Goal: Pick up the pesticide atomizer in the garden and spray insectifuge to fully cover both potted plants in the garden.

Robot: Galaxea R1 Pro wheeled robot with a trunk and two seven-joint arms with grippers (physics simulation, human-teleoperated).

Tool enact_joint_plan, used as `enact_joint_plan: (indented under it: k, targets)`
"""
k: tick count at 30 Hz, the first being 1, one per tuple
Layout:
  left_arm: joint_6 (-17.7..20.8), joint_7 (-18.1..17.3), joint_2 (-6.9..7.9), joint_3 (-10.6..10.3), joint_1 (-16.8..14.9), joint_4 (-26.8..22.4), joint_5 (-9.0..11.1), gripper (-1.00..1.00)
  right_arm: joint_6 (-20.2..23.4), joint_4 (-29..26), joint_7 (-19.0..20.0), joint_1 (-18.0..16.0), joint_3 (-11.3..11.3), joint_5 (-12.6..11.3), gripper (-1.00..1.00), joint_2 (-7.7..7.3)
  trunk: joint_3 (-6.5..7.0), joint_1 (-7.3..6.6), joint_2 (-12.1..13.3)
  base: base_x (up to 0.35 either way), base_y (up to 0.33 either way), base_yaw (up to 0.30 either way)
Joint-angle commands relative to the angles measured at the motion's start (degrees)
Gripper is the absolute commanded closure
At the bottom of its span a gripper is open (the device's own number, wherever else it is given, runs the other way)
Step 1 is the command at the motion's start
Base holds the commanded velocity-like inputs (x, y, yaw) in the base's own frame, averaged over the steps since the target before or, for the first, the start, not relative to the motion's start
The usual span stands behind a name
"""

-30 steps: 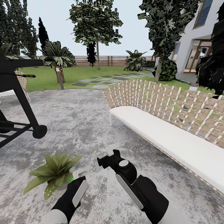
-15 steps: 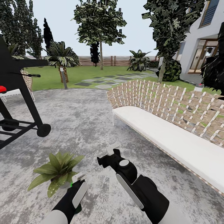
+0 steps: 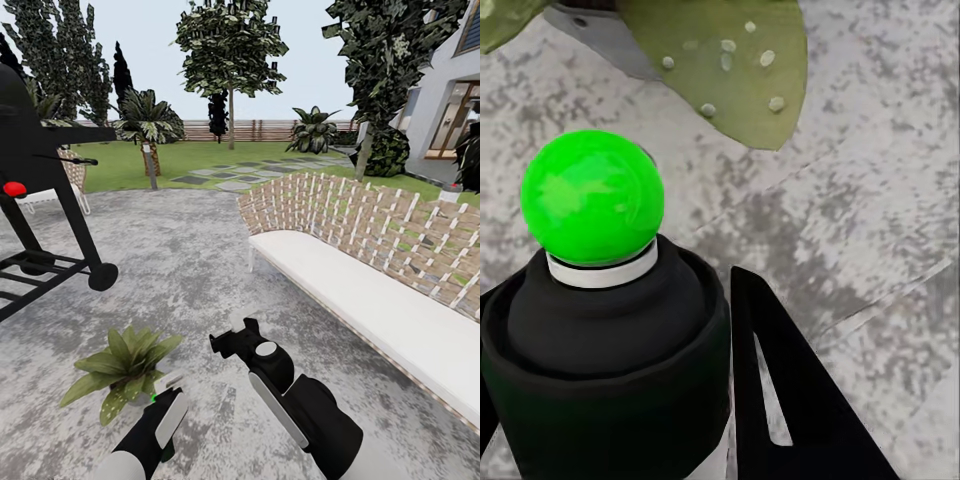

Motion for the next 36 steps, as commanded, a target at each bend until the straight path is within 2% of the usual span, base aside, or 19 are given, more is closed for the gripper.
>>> enact_joint_plan:
  k: [1,5,15,19,27,36]
  targets:
    - [-0.08,-0.40,0.04,0.09,0.00,-0.37,0.01,1.00,0.00,0.00,0.00,0.00,0.00,-0.01,-1.00,0.00,0.00,0.00,0.00,0.000,0.000,0.073]
    - [-0.27,-0.74,-0.07,-0.05,0.00,-1.27,0.00,1.00,0.00,0.00,0.00,0.00,0.00,-0.03,-1.00,0.00,0.00,0.00,0.00,0.032,-0.026,0.022]
    - [-0.17,-0.75,-0.34,-0.24,0.00,-1.26,-0.08,1.00,-0.06,0.08,0.00,0.00,0.09,-0.07,-1.00,0.09,0.00,0.00,0.00,0.230,-0.224,0.058]
    - [-0.26,-0.77,-0.36,-0.16,0.00,-1.03,-0.06,1.00,-0.05,0.11,0.00,0.00,0.06,-0.06,-1.00,0.09,0.00,0.00,0.00,0.275,-0.183,0.190]
    - [-0.31,-0.86,-0.36,-0.16,0.00,-0.84,-0.06,1.00,0.08,0.19,0.09,0.00,0.16,-0.51,-1.00,0.12,0.00,0.00,0.00,0.301,-0.128,0.006]
    - [-0.47,-0.11,-0.36,-0.19,0.00,-1.24,-0.11,1.00,-0.03,0.34,0.09,0.00,0.12,-0.53,-1.00,0.09,0.00,0.00,0.00,0.279,-0.141,0.158]
